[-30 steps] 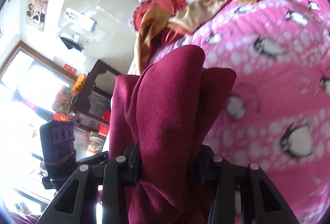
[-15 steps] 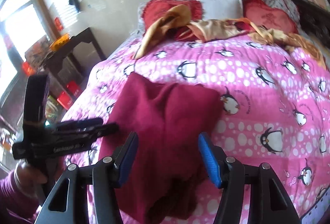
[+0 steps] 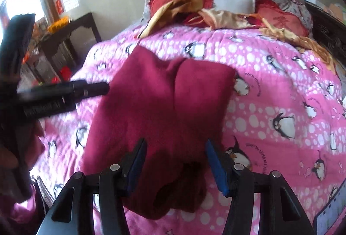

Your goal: Fold small clothes

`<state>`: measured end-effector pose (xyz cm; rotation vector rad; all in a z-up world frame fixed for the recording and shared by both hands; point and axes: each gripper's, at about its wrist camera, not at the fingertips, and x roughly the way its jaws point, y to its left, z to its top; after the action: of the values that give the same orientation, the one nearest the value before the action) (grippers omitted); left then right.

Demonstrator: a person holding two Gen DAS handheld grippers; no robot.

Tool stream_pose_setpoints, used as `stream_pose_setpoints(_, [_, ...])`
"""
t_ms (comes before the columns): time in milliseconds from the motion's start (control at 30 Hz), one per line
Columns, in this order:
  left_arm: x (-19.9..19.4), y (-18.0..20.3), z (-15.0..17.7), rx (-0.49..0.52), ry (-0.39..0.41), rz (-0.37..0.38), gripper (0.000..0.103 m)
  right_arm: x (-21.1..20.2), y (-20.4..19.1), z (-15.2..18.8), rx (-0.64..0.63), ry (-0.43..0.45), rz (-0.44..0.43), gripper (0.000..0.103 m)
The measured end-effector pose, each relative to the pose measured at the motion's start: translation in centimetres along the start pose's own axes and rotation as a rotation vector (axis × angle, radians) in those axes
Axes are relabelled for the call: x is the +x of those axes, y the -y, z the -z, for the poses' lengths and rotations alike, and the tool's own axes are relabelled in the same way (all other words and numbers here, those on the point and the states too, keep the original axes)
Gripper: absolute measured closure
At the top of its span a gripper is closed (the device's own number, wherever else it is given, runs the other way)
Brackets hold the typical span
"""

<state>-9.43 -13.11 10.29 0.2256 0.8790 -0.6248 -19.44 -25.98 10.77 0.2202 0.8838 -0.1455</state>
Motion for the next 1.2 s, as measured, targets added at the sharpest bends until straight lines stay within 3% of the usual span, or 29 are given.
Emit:
stream_pose_setpoints(100, [-0.1, 0.2, 0.0, 0.001, 0.000, -0.009, 0.037, -1.6, 0.3, -0.7, 0.016, 0.048, 0.054, 0.048])
stream_pose_setpoints(200, [-0.5, 0.2, 0.2, -0.005, 0.015, -0.020, 0.037, -2.5, 0.1, -1.5, 0.021, 0.091, 0.094, 0.040])
stream_pose_setpoints(367, [-1.0, 0.1, 0.4, -0.004, 0.029, -0.040, 0.037, -2.9, -0.1, -2.5, 0.052, 0.118, 0.098, 0.038])
stream_pose_setpoints(700, [-1.4, -0.6, 0.8, -0.019, 0.037, -0.065, 0.037, -2.3, -0.7, -2.5, 0.058, 0.093, 0.137, 0.036])
stream_pose_setpoints(800, [-1.4, -0.5, 0.8, -0.016, 0.033, -0.067, 0.037, -1.9, -0.7, -2.5, 0.065, 0.082, 0.153, 0.030])
stream_pose_setpoints(1200, [-1.1, -0.1, 1.0, -0.011, 0.028, -0.071, 0.037, -1.0, -0.6, -2.4, 0.092, 0.058, 0.166, 0.030])
